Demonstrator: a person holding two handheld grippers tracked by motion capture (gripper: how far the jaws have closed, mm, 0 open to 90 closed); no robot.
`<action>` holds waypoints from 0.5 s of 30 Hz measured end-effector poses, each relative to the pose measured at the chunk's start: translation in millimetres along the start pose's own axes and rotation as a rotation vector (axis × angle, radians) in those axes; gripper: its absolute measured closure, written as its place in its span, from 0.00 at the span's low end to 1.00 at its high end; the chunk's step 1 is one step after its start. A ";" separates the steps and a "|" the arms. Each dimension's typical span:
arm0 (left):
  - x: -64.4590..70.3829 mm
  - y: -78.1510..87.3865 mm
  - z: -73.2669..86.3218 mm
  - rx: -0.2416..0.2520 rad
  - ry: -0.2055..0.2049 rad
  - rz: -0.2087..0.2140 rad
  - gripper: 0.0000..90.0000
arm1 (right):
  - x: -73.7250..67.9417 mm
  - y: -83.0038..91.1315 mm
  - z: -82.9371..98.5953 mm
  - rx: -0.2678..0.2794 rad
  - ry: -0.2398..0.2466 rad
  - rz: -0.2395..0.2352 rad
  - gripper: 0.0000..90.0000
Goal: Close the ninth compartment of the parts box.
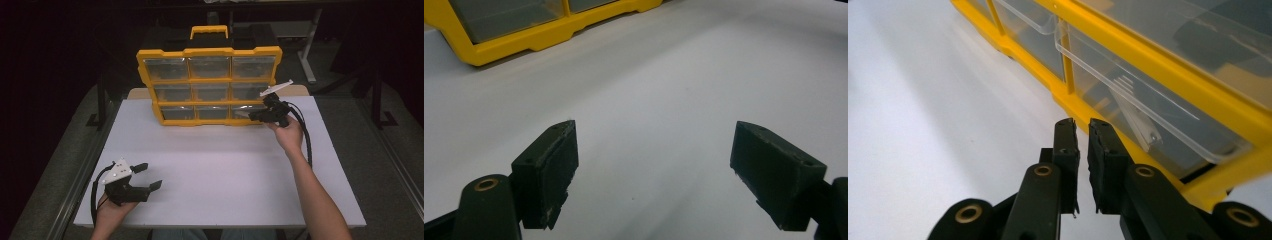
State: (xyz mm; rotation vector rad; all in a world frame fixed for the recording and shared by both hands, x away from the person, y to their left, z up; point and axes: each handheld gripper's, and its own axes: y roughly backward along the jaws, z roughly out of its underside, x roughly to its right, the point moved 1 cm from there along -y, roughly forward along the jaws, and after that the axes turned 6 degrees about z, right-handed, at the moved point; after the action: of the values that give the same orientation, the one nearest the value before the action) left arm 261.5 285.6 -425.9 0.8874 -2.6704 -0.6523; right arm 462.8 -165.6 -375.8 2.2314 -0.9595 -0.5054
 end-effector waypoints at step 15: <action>0.1 -3.7 1.4 -0.008 0.002 0.009 0.21 | -2.4 12.1 22.2 0.015 -0.030 -0.080 0.52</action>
State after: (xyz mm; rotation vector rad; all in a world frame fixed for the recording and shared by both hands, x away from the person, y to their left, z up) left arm 262.8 283.3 -428.9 0.8731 -2.6664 -0.6597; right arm 442.7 -179.3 -383.1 2.2890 -0.8944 -0.5708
